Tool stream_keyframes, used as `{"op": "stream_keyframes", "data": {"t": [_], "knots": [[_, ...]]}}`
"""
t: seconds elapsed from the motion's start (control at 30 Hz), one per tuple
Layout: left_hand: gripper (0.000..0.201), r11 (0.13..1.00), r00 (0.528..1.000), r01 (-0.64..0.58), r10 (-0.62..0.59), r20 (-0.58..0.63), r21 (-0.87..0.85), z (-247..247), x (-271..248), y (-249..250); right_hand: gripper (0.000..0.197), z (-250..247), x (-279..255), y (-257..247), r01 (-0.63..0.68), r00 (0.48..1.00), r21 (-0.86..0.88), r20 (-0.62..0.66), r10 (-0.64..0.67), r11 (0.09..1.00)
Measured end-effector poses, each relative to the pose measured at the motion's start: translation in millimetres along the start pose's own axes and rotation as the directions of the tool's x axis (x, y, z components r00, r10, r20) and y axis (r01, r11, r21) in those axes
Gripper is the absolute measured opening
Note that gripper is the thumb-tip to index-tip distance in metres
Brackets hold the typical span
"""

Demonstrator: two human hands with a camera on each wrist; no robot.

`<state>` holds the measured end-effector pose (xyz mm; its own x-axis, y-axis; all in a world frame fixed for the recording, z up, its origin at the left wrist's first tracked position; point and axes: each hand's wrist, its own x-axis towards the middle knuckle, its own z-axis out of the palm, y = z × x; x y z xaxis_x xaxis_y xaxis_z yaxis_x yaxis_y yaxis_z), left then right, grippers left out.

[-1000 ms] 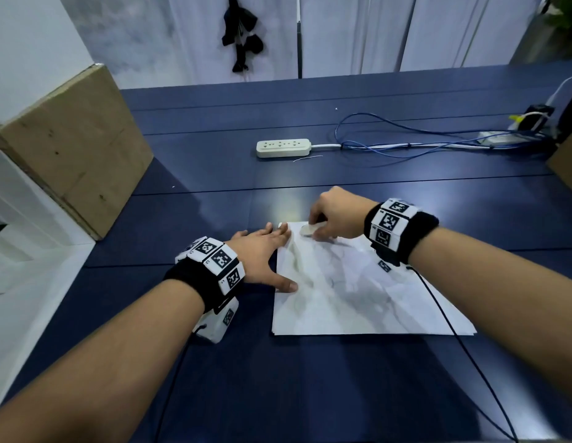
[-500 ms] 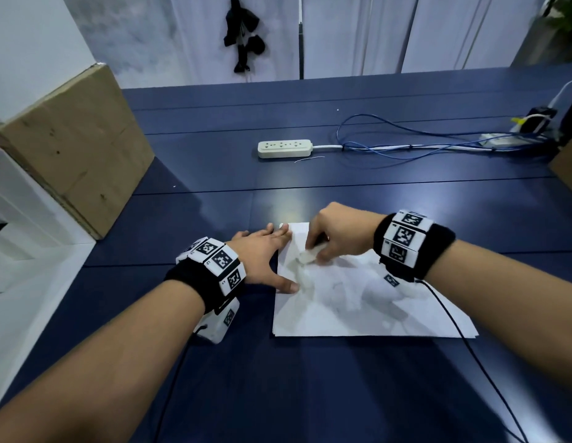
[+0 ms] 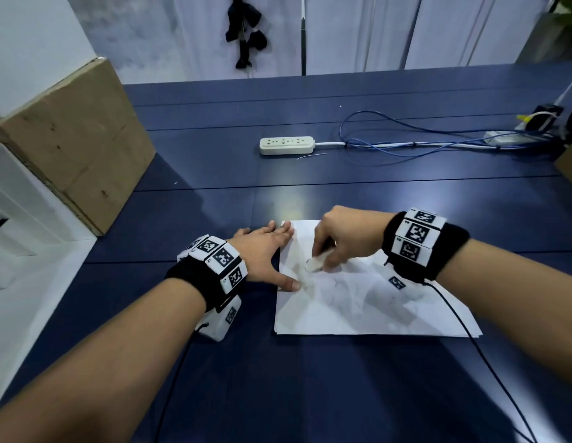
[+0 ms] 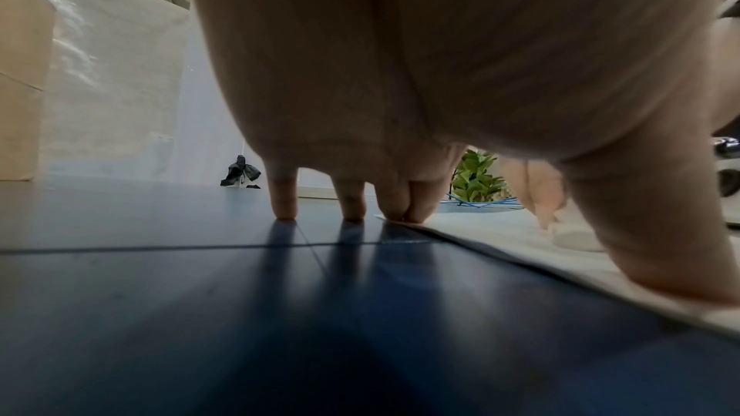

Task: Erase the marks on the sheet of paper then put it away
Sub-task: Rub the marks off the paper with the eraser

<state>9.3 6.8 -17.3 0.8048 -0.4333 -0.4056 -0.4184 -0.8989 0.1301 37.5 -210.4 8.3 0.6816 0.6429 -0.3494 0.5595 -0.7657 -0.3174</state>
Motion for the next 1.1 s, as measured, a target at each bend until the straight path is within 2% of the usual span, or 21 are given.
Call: {"op": "stream_keyframes", "data": {"t": [0.07, 0.13, 0.2, 0.27, 0.4, 0.43, 0.6, 0.67, 0.77, 0.83, 0.93, 1.0, 1.1], "knots": [[0.122, 1.000, 1.000, -0.002, 0.002, -0.001, 0.002, -1, -1, 1, 0.030, -6, 8, 4, -0.045, 0.996, -0.002, -0.079, 0.045, 0.999], [0.121, 1.000, 1.000, 0.002, -0.002, -0.005, 0.004, -2, -2, 2, 0.026, -15, 17, 10, -0.116, 0.973, -0.007, -0.203, 0.112, 0.993], [0.122, 1.000, 1.000, 0.005, -0.005, -0.003, 0.002, -2, -2, 2, 0.025, -18, 20, 14, -0.156, 0.952, -0.006, -0.267, 0.149, 0.988], [0.122, 1.000, 1.000, 0.004, -0.004, 0.002, 0.004, -1, -1, 1, 0.028, -12, 16, 14, -0.134, 0.963, -0.028, -0.239, 0.123, 0.991], [0.123, 1.000, 1.000, 0.001, -0.001, 0.008, 0.005, -1, 1, 1, 0.029, -1, -2, -5, -0.027, 0.999, 0.052, -0.018, 0.028, 0.998], [0.123, 1.000, 1.000, 0.000, 0.000, 0.009, 0.003, -1, 1, 1, 0.028, -3, -1, -6, -0.028, 0.999, 0.047, -0.018, 0.029, 0.998], [0.122, 1.000, 1.000, 0.004, -0.004, 0.003, -0.004, -2, -1, 0, 0.025, -20, 19, 9, -0.147, 0.964, 0.001, -0.223, 0.144, 0.989], [0.122, 1.000, 1.000, 0.003, -0.003, 0.007, -0.004, -2, 0, 1, 0.027, -16, 17, 11, -0.127, 0.966, -0.019, -0.230, 0.119, 0.992], [0.121, 1.000, 1.000, 0.003, -0.003, 0.002, -0.007, -1, -1, 1, 0.027, -6, 0, 1, -0.026, 0.998, 0.030, -0.063, 0.028, 0.999], [0.121, 1.000, 1.000, 0.001, -0.001, 0.000, -0.006, -1, -1, 0, 0.025, -4, -5, -3, -0.013, 1.000, 0.080, 0.019, 0.012, 0.997], [0.121, 1.000, 1.000, 0.001, -0.001, 0.001, -0.004, -2, -1, 1, 0.021, -14, 8, 3, -0.056, 0.991, 0.035, -0.116, 0.060, 0.998], [0.121, 1.000, 1.000, 0.008, -0.008, 0.003, -0.007, -2, -2, 2, 0.022, -20, 17, 11, -0.128, 0.967, 0.010, -0.222, 0.126, 0.992], [0.121, 1.000, 1.000, 0.011, -0.011, 0.004, -0.006, -2, -1, 2, 0.025, -15, 17, 18, -0.132, 0.963, 0.008, -0.237, 0.130, 0.991]]}}
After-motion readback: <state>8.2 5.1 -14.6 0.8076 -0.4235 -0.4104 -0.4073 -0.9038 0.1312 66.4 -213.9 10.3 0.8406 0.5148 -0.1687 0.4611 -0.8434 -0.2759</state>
